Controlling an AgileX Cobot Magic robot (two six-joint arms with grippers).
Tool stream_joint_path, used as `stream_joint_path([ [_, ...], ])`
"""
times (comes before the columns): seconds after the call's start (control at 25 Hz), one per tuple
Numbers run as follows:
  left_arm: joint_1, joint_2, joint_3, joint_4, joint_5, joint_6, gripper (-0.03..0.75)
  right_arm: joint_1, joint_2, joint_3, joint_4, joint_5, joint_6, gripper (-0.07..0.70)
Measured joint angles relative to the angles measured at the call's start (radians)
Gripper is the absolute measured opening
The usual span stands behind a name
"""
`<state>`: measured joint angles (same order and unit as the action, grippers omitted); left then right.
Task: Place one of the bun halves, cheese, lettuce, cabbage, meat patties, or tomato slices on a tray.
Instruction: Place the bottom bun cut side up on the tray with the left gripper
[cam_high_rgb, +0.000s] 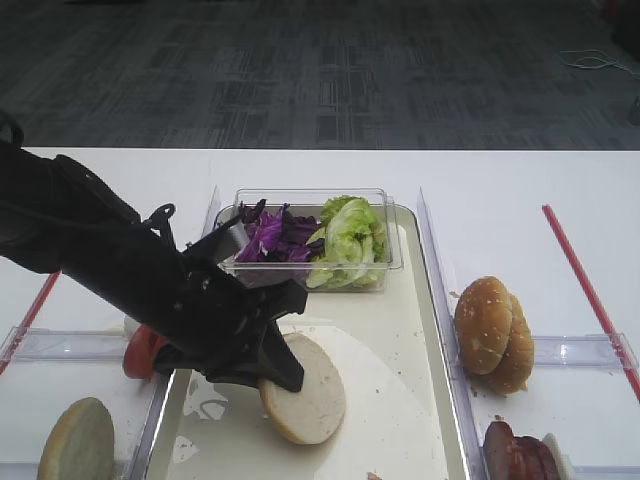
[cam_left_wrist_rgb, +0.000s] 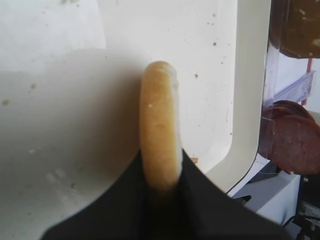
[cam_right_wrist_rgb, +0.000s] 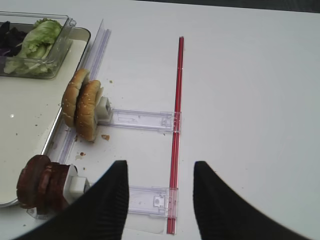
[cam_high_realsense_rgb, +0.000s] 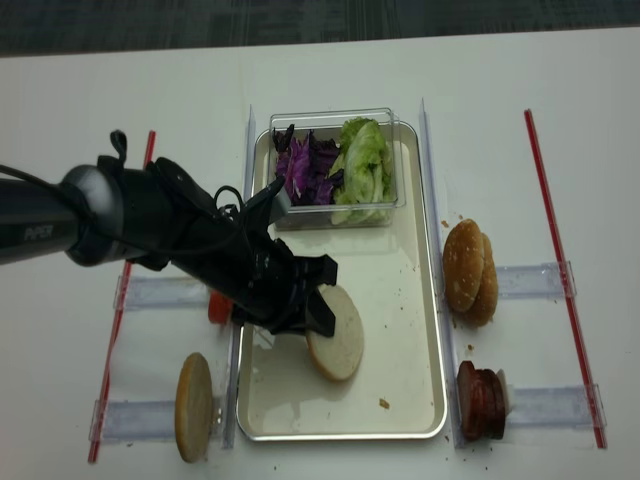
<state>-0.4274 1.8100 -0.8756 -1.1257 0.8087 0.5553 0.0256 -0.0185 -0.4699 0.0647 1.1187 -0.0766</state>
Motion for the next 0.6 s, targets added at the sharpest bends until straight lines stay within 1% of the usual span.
stream_joint_path([
  [0.28, 0.000, 0.000, 0.000, 0.002, 0.000, -0.012, 0.103, 0.000, 0.000, 0.000, 0.000, 0.000, 0.000, 0.324],
  [0.6, 0.000, 0.000, 0.000, 0.004, 0.002, -0.023, 0.158, 0.000, 0.000, 0.000, 0.000, 0.000, 0.000, 0.324],
])
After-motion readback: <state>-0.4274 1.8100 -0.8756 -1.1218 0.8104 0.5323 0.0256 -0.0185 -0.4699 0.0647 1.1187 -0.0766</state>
